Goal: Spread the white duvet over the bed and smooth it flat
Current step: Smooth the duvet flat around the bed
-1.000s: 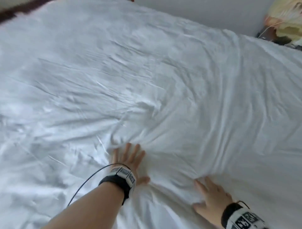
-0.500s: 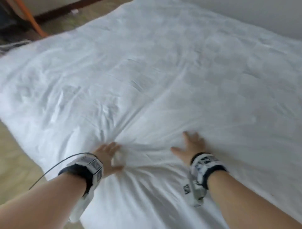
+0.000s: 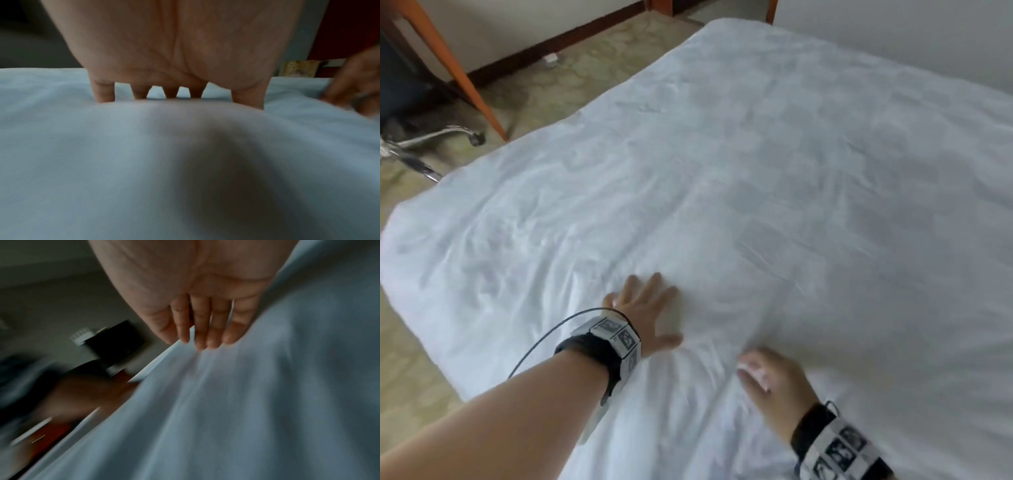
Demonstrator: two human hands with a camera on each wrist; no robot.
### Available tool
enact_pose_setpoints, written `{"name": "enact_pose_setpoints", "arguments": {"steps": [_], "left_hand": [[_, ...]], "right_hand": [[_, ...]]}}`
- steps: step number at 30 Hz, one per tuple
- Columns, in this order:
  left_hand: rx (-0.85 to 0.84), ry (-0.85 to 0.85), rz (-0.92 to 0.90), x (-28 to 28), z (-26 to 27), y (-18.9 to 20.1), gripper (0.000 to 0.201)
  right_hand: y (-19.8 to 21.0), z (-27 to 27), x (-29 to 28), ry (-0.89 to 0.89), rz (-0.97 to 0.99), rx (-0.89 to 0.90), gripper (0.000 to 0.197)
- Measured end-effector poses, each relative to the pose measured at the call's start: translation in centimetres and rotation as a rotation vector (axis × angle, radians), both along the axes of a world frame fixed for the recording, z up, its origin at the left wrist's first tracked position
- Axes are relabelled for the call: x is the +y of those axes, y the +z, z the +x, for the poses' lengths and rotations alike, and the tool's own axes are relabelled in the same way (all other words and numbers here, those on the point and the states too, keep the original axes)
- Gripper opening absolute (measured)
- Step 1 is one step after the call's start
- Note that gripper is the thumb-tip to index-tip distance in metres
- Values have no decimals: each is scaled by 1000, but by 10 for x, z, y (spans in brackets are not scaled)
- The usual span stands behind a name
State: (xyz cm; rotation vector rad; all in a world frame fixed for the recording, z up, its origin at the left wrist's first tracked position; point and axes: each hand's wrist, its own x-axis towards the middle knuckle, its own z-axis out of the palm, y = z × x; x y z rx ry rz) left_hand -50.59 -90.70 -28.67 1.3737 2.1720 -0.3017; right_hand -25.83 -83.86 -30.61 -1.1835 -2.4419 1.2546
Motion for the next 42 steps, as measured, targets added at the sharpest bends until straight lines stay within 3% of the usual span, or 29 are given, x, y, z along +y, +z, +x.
{"name": "enact_pose_setpoints", "arguments": {"steps": [1,3,6,9,11,14,17,21,23,26,31,33,35,38,40,42], "left_hand": [[-7,25,-21,-7,-28,-4,89],[-10,124,-65,-28,-75,-11,90],[-13,313,-145,-80,-141,-21,92],[-26,408,-181,-134,-191,-23,94],[39,350,-174,-150,-226,-22,94],[210,361,-28,-141,-289,-21,95],[220,569,124,-110,-343,-22,108],[143,657,150,-92,-410,-21,125],[112,603,125,-100,-439,-28,126],[68,500,102,-116,-485,-28,127],[-128,565,24,-88,-520,-15,137],[-218,617,60,-64,-523,-16,128],[-214,563,49,-39,-519,-17,102],[-151,503,26,-31,-537,-16,70],[-78,505,-68,-37,-564,-12,69],[-17,429,-232,-35,-586,-9,71]], "right_hand": [[-1,-11,36,-123,119,-43,22],[-1,-37,94,-276,230,-259,46],[-2,-101,123,-336,117,-491,67],[-8,-184,82,-147,130,-541,73],[-17,-237,38,19,183,-590,77],[-25,-302,-39,270,212,-601,81],[-26,-345,-99,396,156,-548,86],[-39,-386,-155,367,123,-590,95],[-44,-400,-167,292,222,-649,101],[-49,-421,-171,184,137,-740,124],[-58,-423,-173,154,62,-745,126],[-60,-422,-178,144,51,-734,129],[-66,-420,-180,112,45,-674,113],[-72,-423,-177,-23,219,-564,47],[-70,-430,-167,-60,389,-550,32],[-55,-438,-146,-69,307,-594,25]]}}
